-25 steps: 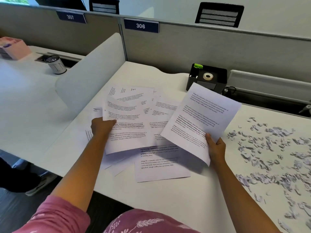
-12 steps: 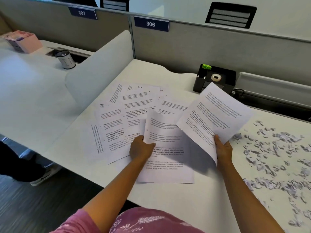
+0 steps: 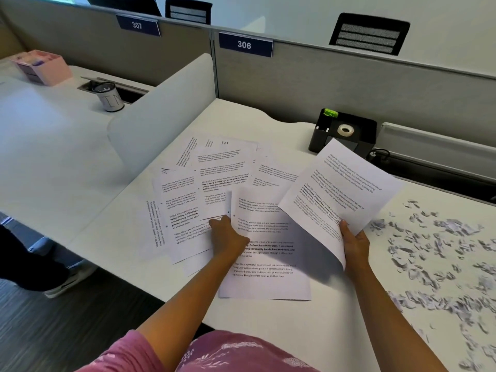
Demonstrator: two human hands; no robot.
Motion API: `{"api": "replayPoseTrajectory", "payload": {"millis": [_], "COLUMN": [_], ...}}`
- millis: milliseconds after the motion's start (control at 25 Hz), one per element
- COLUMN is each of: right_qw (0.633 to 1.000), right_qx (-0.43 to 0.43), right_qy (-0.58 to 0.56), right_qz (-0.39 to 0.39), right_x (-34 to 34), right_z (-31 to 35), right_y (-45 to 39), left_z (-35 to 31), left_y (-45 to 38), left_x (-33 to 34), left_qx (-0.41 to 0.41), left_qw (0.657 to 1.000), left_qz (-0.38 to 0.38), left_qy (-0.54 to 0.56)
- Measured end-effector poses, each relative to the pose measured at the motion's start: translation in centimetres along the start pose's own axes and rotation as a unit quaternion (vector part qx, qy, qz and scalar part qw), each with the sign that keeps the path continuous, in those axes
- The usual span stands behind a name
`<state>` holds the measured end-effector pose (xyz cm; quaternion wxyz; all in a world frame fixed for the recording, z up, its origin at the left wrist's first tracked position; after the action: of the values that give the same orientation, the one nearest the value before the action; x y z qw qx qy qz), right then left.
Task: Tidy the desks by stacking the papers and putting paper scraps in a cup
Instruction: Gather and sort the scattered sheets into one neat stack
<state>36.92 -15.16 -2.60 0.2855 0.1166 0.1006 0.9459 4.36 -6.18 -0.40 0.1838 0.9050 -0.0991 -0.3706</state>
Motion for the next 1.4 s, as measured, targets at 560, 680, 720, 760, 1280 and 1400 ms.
{"api": "replayPoseTrajectory", "payload": {"millis": [560,680,720,760,1280,1400], "right_qw": [0.994,0.992,0.992,0.992,0.999,0.999], "right_qx": [0.021,0.006,-0.005,-0.015,-0.026,-0.012], "right_qy": [-0.102,-0.118,-0.119,-0.116,-0.023,-0.009], "right_qz": [0.030,0.044,0.045,0.042,0.037,0.042], "right_x": [0.2,0.2,0.1,0.1,-0.5,-0.2], "right_z": [0.0,0.7,1.0,1.6,1.1,-0.4], "right_y": [-0.4,-1.0,-1.2,-1.3,-1.4,-0.7], "left_z": [-2.0,-4.0,-4.6,-5.2,-10.4,-10.1], "left_y": [0.3,0.3,-0.2,-0.9,-11.1,-11.4], "left_x": [-0.1,0.3,0.2,0.3,0.9,2.1], "left_qx": [0.113,0.169,0.174,0.177,0.048,0.002], "left_qw": [0.990,0.981,0.981,0.981,0.995,0.988], "left_qz": [0.013,0.040,0.040,0.039,0.019,0.041], "left_qy": [0.081,0.081,0.072,0.065,-0.080,-0.150]}}
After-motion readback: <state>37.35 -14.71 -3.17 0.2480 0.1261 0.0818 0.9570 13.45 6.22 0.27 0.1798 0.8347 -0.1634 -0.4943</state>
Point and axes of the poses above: each hand's wrist, its own y-axis away from the middle knuckle, its own x-axis out of the palm, z = x × y, the point moved 6 cm from there along -y, towards the middle knuckle, and after that the axes turned 12 degrees about z, right-handed, at the moved point
